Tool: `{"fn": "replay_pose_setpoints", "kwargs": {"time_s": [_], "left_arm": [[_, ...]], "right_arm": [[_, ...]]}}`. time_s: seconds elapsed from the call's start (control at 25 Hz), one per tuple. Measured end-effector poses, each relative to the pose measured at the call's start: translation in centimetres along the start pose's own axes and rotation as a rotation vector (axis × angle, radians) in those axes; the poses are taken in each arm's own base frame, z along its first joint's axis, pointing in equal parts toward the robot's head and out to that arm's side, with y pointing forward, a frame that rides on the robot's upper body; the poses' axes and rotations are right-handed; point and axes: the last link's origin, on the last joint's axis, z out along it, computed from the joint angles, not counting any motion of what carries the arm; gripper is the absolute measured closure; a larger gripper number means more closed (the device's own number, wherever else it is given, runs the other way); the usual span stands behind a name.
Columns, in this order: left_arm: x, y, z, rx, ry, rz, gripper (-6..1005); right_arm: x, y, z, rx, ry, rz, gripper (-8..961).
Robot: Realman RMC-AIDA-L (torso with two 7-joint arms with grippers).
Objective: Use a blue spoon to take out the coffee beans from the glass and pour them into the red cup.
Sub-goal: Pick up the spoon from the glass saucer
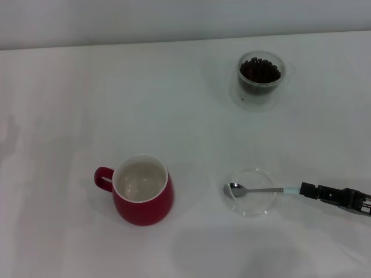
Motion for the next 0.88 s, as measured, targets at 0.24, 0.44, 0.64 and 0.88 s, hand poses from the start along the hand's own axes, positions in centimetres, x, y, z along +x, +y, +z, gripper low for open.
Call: {"fn": "replay_pose_setpoints", "kwargs": {"time_s": [0.24, 0.44, 0.64, 0.88], "left_arm": [[0.0, 0.0, 0.0, 0.0, 0.0, 0.0, 106], [0.0, 0.0, 0.0, 0.0, 0.0, 0.0, 106], [0.0, 0.07, 0.07, -0.002, 0.001, -0.001, 106], [0.01, 0.13, 0.14, -0.004, 0.002, -0.002, 106]], "right_arm": [[-0.1, -0.14, -0.08, 0.01, -0.001, -0.001, 595], [-0.12, -0.2, -0.14, 0.013, -0.001, 0.001, 685], [-0.25, -0.2, -0.16, 0.013, -0.001, -0.002, 748], [-0.59, -0.09, -0.25, 0.007, -0.001, -0.009, 758]]}}
